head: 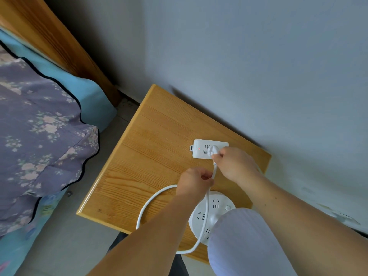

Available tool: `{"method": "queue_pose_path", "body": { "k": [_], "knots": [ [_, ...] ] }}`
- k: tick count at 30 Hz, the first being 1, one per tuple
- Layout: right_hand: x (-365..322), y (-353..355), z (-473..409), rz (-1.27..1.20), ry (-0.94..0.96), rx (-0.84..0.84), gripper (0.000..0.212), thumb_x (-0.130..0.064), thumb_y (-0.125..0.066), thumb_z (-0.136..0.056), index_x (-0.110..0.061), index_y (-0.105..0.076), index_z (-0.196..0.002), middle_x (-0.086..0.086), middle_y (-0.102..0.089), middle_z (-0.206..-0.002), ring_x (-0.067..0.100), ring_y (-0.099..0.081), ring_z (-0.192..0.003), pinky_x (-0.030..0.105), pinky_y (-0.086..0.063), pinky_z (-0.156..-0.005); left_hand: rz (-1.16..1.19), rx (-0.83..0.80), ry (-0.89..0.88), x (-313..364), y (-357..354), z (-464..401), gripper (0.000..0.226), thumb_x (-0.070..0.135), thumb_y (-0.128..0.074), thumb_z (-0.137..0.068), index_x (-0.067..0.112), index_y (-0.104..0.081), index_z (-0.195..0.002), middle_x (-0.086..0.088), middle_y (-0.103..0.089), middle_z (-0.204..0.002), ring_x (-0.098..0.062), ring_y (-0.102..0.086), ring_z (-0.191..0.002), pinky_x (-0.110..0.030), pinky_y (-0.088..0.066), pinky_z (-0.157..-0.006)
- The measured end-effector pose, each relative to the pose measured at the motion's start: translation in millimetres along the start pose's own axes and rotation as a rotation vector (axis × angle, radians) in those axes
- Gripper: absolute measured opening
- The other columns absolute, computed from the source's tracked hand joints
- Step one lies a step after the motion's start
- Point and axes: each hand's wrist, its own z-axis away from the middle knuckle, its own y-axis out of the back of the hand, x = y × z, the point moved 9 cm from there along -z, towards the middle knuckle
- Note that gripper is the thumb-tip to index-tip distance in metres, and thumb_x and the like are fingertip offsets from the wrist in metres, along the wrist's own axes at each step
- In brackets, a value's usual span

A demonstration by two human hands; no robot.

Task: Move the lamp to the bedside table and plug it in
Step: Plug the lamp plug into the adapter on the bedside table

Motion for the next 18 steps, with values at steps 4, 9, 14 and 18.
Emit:
{"method": "queue_pose_path", "body": {
  "k": [4, 9, 14, 18],
  "knots": [
    [4, -2, 6, -0.083, 0.014, -0.02, 0.037, -0.041, -0.032, -0.097, -0.016, -0.056, -0.084, 0.003, -0.056, -0.08, 0.024, -0.052, -0.076, 0.033, -0.035, -0.065, 0.015, -0.011, -0.008, -1, -3, 0, 0.011, 0.015, -0.064, -0.08, 0.022, -0.07, -0.086, 0.005, -0.063, -0.071, -0.011, -0.058, -0.063, -0.022, -0.047, -0.056],
    [-4, 2, 5, 0.066, 0.028, 0.035, 0.041, -0.041, -0.031, -0.097, -0.013, -0.061, -0.098, 0.007, -0.065, -0.091, 0.026, -0.058, -0.085, 0.033, -0.038, -0.069, 0.05, -0.015, 0.002, -4, -2, -1, 0.012, 0.015, -0.064, -0.081, 0.022, -0.071, -0.088, 0.004, -0.066, -0.077, -0.015, -0.063, -0.072, -0.022, -0.049, -0.06],
    [-14, 6, 0, 0.182, 0.014, 0.065, 0.044, -0.041, -0.029, -0.097, -0.013, -0.061, -0.106, 0.009, -0.066, -0.104, 0.026, -0.057, -0.091, 0.036, -0.037, -0.075, 0.074, -0.009, 0.006, -4, 1, -2, 0.013, 0.015, -0.064, -0.081, 0.022, -0.071, -0.088, 0.009, -0.063, -0.072, -0.007, -0.058, -0.066, -0.018, -0.048, -0.06],
    [-18, 8, -6, 0.193, -0.018, 0.03, 0.036, -0.036, -0.036, -0.094, -0.014, -0.059, -0.11, 0.009, -0.064, -0.112, 0.027, -0.056, -0.101, 0.035, -0.033, -0.078, 0.08, -0.007, -0.003, -4, 5, -2, 0.014, 0.014, -0.064, -0.081, 0.02, -0.071, -0.09, 0.01, -0.062, -0.072, -0.007, -0.059, -0.07, -0.019, -0.048, -0.064]
  ]
}}
